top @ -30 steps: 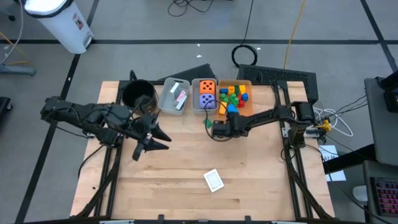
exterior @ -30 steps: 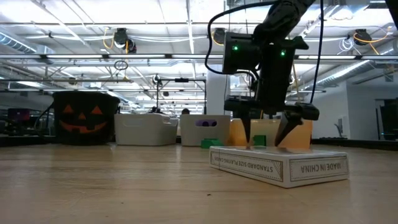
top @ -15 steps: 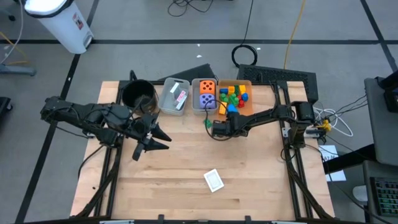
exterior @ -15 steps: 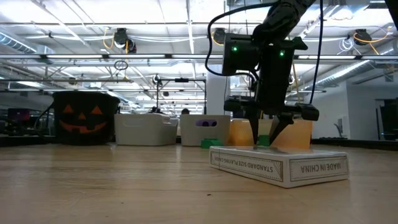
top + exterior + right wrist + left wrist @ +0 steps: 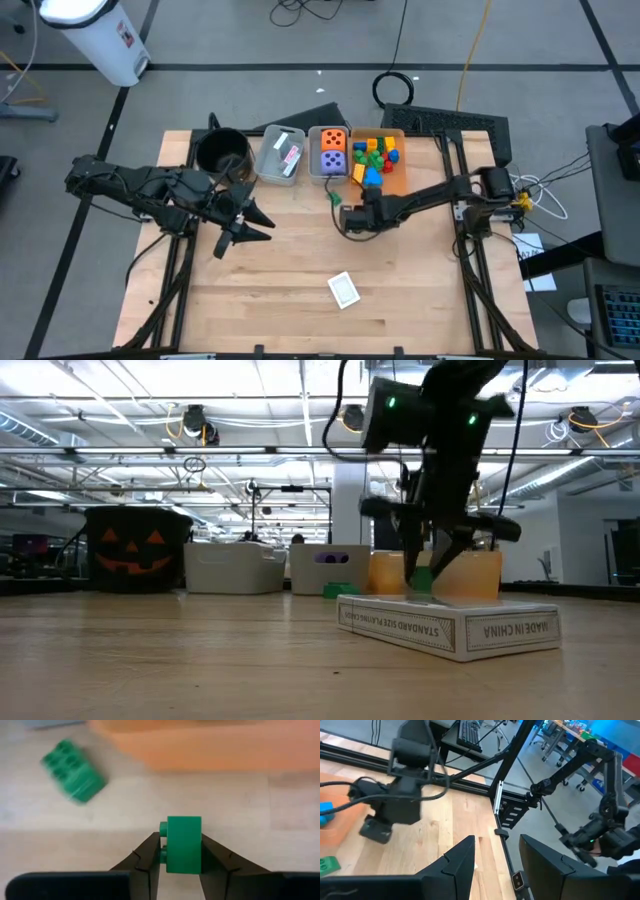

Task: Pick & Place Toys
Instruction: Put the right green game piece into the orange bin

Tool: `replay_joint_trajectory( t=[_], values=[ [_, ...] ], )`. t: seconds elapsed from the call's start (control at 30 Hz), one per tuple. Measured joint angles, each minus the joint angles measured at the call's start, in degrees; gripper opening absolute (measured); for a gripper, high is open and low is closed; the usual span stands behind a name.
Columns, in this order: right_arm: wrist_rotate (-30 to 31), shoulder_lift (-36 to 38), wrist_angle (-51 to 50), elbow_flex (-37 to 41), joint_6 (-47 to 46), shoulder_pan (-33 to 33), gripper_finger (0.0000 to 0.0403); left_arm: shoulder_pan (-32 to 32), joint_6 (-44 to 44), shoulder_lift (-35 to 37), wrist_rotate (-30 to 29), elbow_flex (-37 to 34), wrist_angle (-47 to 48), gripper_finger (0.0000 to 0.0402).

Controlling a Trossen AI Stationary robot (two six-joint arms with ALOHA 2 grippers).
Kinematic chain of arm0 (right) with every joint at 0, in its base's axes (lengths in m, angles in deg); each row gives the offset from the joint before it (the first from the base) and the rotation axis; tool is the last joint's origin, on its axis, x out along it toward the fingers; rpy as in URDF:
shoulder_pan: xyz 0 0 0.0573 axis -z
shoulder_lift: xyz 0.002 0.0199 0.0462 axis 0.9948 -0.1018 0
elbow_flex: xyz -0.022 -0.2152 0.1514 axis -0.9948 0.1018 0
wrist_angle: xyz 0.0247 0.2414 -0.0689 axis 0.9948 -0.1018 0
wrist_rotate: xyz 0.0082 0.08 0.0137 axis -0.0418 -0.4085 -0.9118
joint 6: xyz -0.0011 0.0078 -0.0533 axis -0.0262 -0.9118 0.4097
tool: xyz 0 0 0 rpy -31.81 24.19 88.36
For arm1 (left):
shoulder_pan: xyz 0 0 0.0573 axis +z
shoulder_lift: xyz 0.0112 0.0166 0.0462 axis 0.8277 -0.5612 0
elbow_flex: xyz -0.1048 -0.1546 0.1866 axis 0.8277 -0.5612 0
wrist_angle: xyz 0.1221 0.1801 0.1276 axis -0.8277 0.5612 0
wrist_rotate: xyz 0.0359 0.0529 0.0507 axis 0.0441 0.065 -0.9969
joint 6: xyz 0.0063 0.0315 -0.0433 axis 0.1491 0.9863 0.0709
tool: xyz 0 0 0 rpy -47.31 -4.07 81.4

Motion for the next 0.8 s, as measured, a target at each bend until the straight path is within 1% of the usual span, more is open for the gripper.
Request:
replay_joint_trajectory(
  t=[0.13,0.3,0.4,0.47,0.57,0.67,0.73,0.8],
  values=[
    [3.6,4.4,1.9,0.0,1.8,-4.1,0.0085,0.0,0.0,0.0,0.0,0.0,0.1,0.0159],
    [11.0,12.7,4.1,0.0,1.9,-9.1,0.0085,0.0,0.5,0.0,0.0,0.0,0.3,0.0159],
    [15.3,18.3,4.8,0.0,5.6,-10.7,0.0085,0.0,1.3,0.0,0.0,0.0,0.1,0.0159],
    [16.6,22.3,5.3,0.0,9.2,-10.8,0.0085,0.0,1.7,0.0,0.0,0.0,-0.1,0.0159],
    [18.4,27.7,6.2,0.0,13.9,-10.0,0.0085,0.2,1.8,0.0,0.0,0.0,-0.2,0.0159],
    [19.7,32.4,6.2,0.0,18.4,-7.5,0.0085,0.9,1.4,0.0,0.1,0.0,-0.2,0.0159],
    [19.0,35.1,6.2,0.0,22.0,-4.5,0.0085,1.5,0.7,0.0,0.1,0.0,-0.5,0.0159],
    [16.5,37.1,6.0,0.0,25.9,-0.5,0.0085,2.2,0.2,0.0,0.1,0.0,-1.3,0.0159]
  ],
)
